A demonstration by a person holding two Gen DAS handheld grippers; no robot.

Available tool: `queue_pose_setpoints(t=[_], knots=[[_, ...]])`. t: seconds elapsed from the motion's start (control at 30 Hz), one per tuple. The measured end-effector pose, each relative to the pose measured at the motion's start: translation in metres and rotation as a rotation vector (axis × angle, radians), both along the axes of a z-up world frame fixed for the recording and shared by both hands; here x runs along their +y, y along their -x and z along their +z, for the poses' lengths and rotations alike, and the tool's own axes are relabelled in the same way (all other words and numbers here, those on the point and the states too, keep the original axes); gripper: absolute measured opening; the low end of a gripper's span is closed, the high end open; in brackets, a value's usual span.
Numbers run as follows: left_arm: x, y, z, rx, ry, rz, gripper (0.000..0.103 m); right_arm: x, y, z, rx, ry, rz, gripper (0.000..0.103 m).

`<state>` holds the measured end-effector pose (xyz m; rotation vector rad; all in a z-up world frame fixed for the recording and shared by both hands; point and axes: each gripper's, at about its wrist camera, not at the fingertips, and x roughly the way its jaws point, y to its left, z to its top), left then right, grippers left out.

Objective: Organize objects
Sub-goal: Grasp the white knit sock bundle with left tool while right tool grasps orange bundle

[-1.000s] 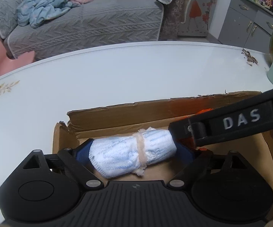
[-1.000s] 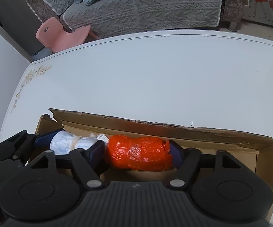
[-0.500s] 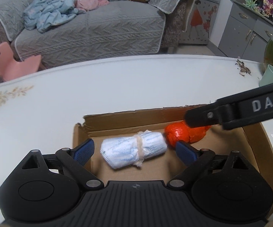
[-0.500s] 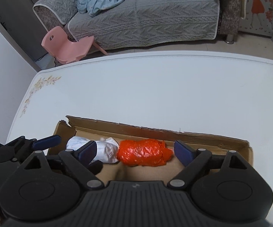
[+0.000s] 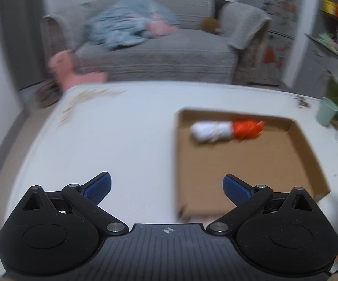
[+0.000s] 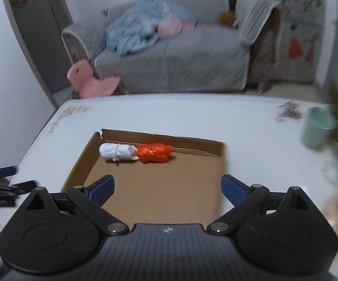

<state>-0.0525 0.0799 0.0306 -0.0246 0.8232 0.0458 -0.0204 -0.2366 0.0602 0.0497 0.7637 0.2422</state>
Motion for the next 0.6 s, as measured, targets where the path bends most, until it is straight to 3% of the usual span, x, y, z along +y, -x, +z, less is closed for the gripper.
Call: queue_pose_setpoints(t=[0.07,0.2,0.3,0.47,0.6], knots=[[0.006,0.029,-0.012,0.030,0.011,0.028,0.103,-0.010,0.039,-0.009,-0.060,0.033,-0.049,0.103],[0.006,0.058,-0.043,0.121,0.096,0.072,0.102,-0.024,0.060,-0.062,0.194,-0.090,-0.066,0.102],[0.000,0.061,-0.056,0.151,0.131,0.104,0.102,-0.003,0.070,-0.081,0.219,0.031,-0.058,0.099],[0.000,0.059,-0.074,0.172,0.162,0.138,0.102,0.013,0.070,-0.104,0.269,0.096,-0.034,0.095],[0.006,0.055,-0.084,0.181,0.179,0.157,0.102,0.006,0.065,-0.119,0.325,0.059,-0.060,0.084]])
